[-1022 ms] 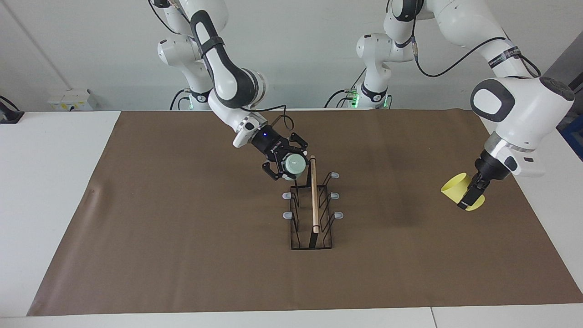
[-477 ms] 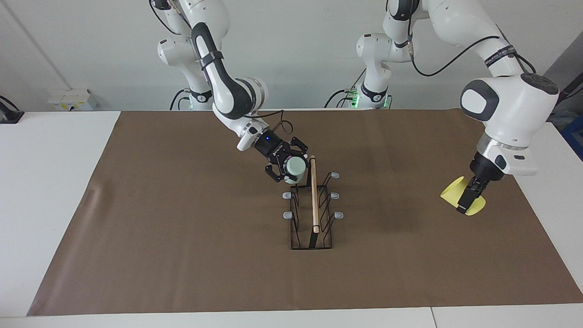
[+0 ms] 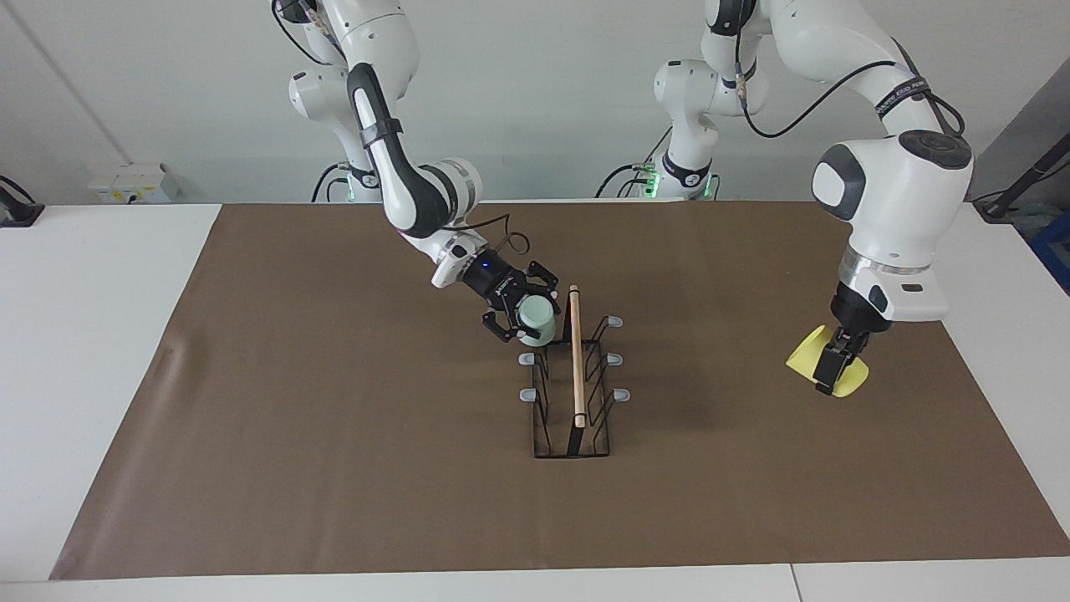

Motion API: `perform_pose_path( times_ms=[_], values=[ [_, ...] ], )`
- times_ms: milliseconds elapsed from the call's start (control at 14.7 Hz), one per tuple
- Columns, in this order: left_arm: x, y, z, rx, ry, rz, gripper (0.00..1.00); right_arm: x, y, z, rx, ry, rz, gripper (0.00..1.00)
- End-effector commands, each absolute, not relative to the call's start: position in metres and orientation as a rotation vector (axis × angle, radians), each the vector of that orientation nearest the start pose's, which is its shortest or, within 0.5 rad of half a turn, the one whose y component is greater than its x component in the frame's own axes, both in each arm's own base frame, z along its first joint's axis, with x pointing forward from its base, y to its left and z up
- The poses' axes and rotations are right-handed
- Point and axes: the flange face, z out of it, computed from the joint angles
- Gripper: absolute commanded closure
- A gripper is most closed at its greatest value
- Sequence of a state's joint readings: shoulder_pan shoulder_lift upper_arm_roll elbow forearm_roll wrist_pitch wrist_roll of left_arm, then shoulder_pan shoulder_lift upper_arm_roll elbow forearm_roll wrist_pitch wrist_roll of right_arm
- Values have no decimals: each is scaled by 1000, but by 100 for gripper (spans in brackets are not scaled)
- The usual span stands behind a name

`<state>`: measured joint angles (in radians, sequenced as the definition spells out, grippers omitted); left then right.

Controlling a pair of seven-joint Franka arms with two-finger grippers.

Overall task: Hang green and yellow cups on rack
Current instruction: 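Open the right gripper and release the green cup on the hook, then carry the yellow cup to the rack while the right gripper withdraws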

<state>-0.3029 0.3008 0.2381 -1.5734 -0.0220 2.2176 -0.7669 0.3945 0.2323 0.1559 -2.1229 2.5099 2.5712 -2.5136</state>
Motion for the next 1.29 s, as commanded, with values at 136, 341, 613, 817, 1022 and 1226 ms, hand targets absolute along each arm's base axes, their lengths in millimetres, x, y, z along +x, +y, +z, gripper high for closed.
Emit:
perform_pose_path(
  times_ms=[136, 341, 613, 817, 1022, 1226],
  values=[
    [666, -114, 521, -2873, -1186, -536, 100, 495, 290, 327, -2057, -712, -1375, 0],
    [654, -148, 524, -2757, -1207, -586, 100, 498, 291, 358, -2140, -741, -1386, 0],
    [628, -189, 520, -2632, -1215, -646, 100, 520, 275, 386, -2149, -1111, -1466, 0],
    [602, -208, 507, -2557, -1223, -691, 100, 533, 258, 386, -2125, -1364, -1481, 0],
    [593, -208, 503, -2513, -1197, -666, 100, 550, 233, 389, -2068, -1644, -1486, 0],
    [569, -228, 504, -2416, -1197, -708, 100, 566, 212, 390, -1940, -1924, -1448, 0]
  ],
)
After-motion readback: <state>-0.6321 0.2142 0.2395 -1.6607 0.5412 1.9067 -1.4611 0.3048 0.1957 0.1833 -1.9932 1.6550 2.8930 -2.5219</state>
